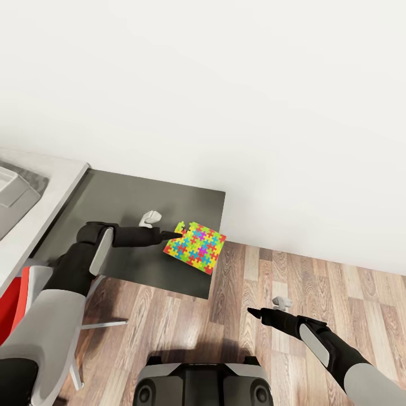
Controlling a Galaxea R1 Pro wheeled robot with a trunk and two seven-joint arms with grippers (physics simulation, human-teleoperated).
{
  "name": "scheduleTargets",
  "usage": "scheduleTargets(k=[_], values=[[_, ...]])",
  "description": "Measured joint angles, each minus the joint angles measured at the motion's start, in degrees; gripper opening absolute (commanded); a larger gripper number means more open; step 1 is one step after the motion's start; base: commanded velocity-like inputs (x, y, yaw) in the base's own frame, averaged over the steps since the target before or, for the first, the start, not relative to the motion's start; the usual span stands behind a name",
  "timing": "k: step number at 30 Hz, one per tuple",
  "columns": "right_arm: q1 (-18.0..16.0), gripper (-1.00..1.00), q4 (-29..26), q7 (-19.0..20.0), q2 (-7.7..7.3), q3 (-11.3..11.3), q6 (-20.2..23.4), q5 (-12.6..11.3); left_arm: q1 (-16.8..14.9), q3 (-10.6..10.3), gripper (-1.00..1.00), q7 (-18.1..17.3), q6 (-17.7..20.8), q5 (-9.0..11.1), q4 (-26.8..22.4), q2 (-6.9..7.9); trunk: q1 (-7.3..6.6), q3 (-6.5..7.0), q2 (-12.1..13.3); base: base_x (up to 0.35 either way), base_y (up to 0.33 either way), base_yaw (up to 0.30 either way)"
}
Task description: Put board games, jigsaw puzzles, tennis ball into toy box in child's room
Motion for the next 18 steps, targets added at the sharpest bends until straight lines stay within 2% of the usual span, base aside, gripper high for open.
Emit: scheduleTargets(k=[18], values=[[0.0,1.00,0.0,0.1,0.00,0.0,0.0,0.0,0.0,-0.1,1.00,-0.1,0.0,0.0,0.0,-0.55,0.00,0.00,0.0,0.000,0.000,0.000]])
